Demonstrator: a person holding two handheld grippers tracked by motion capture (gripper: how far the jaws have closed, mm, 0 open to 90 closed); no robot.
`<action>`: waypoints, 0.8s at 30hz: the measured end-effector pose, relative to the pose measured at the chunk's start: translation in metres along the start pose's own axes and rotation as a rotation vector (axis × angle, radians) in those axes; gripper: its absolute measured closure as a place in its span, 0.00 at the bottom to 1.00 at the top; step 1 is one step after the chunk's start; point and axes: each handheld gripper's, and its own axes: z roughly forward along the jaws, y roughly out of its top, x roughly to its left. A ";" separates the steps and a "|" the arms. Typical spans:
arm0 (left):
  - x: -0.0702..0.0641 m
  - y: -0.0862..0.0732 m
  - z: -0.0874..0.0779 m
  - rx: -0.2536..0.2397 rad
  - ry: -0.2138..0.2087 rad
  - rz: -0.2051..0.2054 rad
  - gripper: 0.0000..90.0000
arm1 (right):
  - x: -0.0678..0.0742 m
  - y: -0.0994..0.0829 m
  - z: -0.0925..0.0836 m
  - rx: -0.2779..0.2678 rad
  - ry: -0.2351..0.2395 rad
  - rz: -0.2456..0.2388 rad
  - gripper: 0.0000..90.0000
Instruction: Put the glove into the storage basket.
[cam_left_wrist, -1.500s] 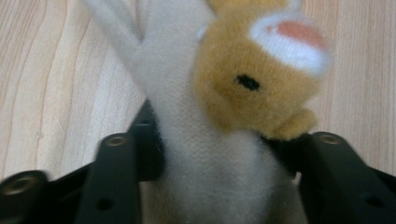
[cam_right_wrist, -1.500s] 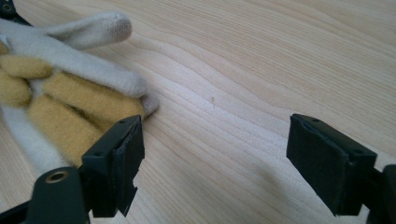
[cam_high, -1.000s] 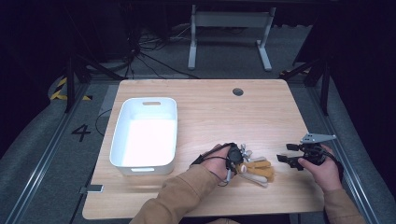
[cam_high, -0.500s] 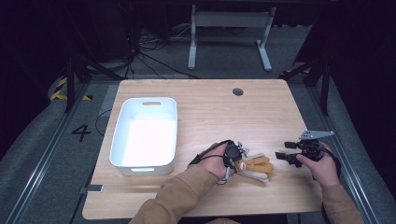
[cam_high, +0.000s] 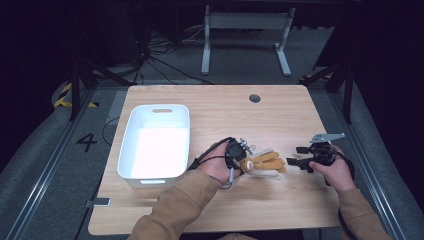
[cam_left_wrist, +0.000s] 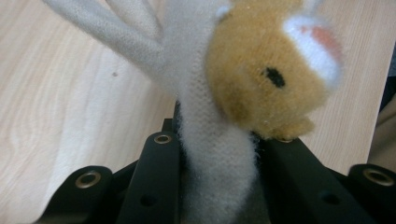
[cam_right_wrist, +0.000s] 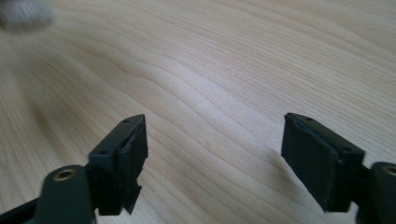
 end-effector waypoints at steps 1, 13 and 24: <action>0.001 0.000 -0.003 -0.002 0.003 -0.006 0.83 | -0.001 0.001 0.002 0.004 -0.003 -0.016 0.31; 0.004 0.005 -0.051 -0.014 0.080 -0.100 0.83 | -0.016 0.010 0.005 -0.110 0.024 -0.017 0.60; -0.001 0.010 -0.092 -0.037 0.156 -0.160 0.83 | -0.014 -0.002 0.015 -0.127 0.007 -0.042 0.51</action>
